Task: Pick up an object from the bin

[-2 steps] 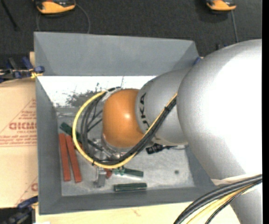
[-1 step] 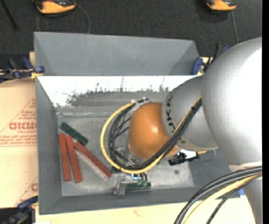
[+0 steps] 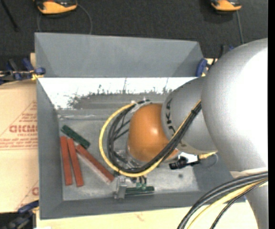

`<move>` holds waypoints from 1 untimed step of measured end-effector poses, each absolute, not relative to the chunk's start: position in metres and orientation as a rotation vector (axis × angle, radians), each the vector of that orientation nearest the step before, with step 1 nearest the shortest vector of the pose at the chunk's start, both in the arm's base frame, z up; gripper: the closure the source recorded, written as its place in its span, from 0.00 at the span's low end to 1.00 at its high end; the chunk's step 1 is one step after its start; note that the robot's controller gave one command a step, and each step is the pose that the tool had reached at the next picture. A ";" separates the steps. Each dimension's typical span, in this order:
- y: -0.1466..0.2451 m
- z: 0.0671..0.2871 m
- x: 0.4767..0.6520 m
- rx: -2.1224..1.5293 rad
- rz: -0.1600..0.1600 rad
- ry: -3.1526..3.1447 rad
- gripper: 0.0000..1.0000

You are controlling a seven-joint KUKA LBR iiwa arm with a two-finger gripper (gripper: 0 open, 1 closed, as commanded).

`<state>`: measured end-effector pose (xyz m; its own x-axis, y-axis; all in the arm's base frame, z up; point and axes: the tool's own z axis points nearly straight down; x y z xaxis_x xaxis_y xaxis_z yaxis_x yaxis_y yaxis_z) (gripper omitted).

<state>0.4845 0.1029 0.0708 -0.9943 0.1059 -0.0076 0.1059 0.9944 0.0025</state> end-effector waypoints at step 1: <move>0.103 0.071 0.484 0.172 0.004 3.130 1.00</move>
Offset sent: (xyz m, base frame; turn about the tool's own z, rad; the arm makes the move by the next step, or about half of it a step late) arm 0.0000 0.0000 0.0000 0.0000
